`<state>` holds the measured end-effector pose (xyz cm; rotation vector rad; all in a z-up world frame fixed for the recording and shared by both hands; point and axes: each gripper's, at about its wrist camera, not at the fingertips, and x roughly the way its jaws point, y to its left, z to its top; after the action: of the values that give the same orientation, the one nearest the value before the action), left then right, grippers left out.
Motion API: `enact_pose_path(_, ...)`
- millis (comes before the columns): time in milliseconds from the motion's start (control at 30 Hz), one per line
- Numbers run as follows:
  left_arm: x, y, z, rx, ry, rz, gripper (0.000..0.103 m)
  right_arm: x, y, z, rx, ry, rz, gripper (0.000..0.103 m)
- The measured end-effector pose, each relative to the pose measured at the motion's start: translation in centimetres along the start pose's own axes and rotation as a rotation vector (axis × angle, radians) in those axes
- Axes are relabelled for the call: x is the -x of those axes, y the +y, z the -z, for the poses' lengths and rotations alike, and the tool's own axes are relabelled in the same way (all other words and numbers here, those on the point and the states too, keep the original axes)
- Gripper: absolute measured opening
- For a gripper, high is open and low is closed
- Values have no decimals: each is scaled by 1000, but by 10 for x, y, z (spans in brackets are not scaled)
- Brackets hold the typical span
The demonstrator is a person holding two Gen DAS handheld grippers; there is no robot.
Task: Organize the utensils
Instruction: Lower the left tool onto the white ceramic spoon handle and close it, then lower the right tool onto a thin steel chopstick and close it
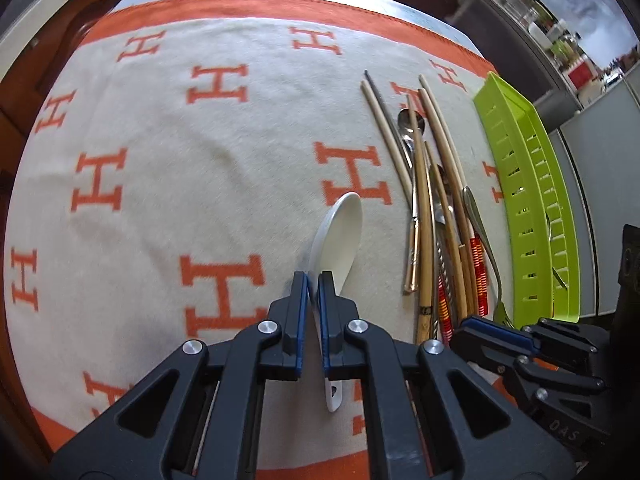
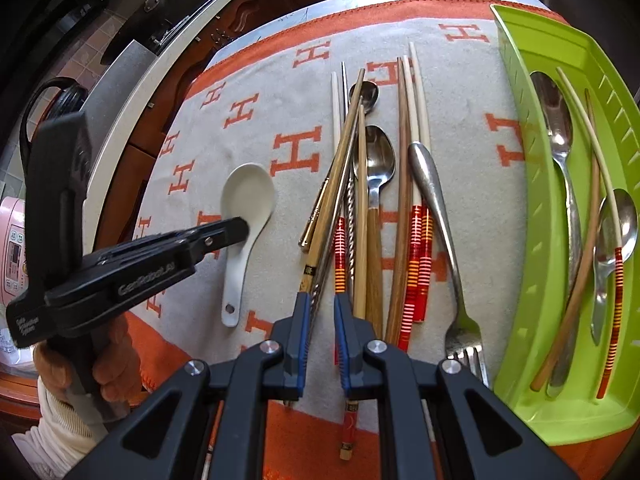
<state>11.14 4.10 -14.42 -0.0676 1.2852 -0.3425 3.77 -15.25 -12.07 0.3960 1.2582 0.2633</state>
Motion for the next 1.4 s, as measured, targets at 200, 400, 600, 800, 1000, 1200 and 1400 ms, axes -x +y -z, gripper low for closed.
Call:
enact_pose_path(200, 9, 14, 20, 52, -7, 4, 3, -10, 8, -4, 25, -17, 59, 12)
enact_pose_path(400, 10, 15, 25, 62, -7, 17, 3, -15, 22, -5, 94, -25, 129, 12)
enact_pose_path(600, 11, 18, 24, 73, -12, 25, 3, -16, 35, -3, 159, -45, 189, 12)
enact_pose_path(800, 11, 22, 27, 79, -16, 41, 3, -18, 48, 1, 239, -74, 265, 12)
enact_pose_path(1000, 12, 26, 29, 84, -20, 55, 3, -16, 49, 3, 220, -79, 218, 12)
enact_pose_path(1200, 12, 30, 31, 93, -24, 69, 3, -23, 45, 0, 169, -46, 158, 12)
enact_pose_path(1400, 12, 32, 31, 100, -24, 82, 3, -30, 40, -6, 115, -28, 105, 15)
